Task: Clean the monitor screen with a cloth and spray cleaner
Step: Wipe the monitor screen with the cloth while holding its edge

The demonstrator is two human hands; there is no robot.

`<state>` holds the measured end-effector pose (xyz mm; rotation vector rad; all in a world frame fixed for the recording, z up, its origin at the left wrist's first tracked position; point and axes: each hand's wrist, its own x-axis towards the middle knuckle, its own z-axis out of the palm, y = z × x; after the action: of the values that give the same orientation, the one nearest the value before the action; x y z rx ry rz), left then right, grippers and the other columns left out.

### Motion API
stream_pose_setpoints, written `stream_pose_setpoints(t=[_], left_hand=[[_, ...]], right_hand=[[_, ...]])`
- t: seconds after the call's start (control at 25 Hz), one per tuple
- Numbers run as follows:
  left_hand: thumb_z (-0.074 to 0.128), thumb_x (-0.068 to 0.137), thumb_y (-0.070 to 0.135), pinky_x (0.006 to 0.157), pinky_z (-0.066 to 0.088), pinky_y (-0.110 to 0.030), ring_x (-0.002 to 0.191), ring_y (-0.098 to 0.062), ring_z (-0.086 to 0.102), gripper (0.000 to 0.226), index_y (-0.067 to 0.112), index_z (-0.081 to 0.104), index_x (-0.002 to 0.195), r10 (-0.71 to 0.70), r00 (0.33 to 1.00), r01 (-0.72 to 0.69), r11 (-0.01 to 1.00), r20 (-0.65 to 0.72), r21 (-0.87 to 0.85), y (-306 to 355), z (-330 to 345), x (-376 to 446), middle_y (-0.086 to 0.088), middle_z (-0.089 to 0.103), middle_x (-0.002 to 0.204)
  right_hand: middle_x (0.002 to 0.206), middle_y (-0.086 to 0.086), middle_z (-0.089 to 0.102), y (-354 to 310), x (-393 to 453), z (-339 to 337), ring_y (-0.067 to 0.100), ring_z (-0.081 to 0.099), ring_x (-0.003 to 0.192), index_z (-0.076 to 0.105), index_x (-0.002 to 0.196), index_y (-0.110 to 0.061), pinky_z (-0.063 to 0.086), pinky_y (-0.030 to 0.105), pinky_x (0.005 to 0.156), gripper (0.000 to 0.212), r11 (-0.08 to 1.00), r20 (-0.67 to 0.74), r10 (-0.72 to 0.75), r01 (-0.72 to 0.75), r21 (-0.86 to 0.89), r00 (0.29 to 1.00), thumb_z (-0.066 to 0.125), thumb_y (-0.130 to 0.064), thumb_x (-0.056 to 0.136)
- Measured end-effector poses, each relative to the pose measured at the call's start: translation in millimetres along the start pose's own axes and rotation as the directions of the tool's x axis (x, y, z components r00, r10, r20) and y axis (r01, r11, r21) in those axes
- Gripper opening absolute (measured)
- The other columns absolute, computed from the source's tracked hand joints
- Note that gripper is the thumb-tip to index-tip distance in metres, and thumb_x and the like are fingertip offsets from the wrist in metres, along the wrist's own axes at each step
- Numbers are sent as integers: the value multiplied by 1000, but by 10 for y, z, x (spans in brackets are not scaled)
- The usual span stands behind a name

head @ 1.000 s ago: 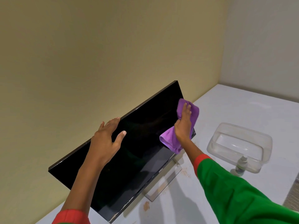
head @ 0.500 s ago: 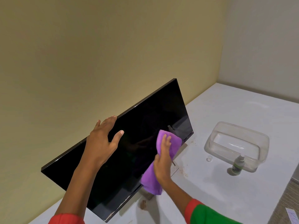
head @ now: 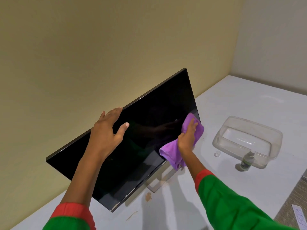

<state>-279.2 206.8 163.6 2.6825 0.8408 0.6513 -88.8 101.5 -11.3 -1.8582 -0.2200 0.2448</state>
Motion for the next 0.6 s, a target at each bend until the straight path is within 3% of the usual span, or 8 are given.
stream_pose_setpoints(t=[0.08,0.16,0.32,0.44,0.52,0.6], left_hand=[[56,89,29,112,19,-40,137,-20,23,52,21,40,137,11,1000,-11,1000,-13,16,17,2,-2,-3,42,144],[55,89,28,112,18,-38,134,-12,19,52,21,39,137,11,1000,-10,1000,-23,12,22,2,0,-3,42,145],[57,88,24,110,16,-31,118,0,18,51,18,41,136,43,998,-43,999,-50,-11,37,0,-11,-4,44,143],[57,88,23,111,17,-31,117,0,19,51,17,42,136,43,998,-43,999,-48,0,53,-6,-11,-5,44,142],[57,89,24,112,18,-33,118,0,18,51,18,41,136,25,999,-25,1000,-41,2,58,-6,-15,-4,44,143],[56,89,24,112,19,-36,126,-4,18,51,20,40,137,11,1000,-10,1000,-29,4,56,-3,-21,-4,43,144]], right_hand=[[160,13,4,108,-202,116,29,20,145,3,152,-12,24,40,115,70,988,44,115,-109,-111,992,37,6,93],[161,10,0,112,-563,249,25,13,147,0,151,-14,21,38,116,73,988,94,105,-93,-119,990,36,9,92],[155,-12,-12,-151,-1097,467,11,-1,146,-5,146,-30,30,42,116,83,965,156,-260,260,26,953,41,11,91],[155,-12,-13,-429,-938,488,15,-3,147,-6,145,-33,35,48,111,84,915,98,-403,404,8,910,39,12,90],[157,-8,-11,-452,-662,392,16,-2,147,-7,146,-31,29,48,115,82,922,38,-384,385,-33,923,37,12,90],[160,-1,-9,-297,-430,290,19,-1,148,-8,149,-23,12,41,120,75,920,19,-311,305,-247,950,34,6,95]])
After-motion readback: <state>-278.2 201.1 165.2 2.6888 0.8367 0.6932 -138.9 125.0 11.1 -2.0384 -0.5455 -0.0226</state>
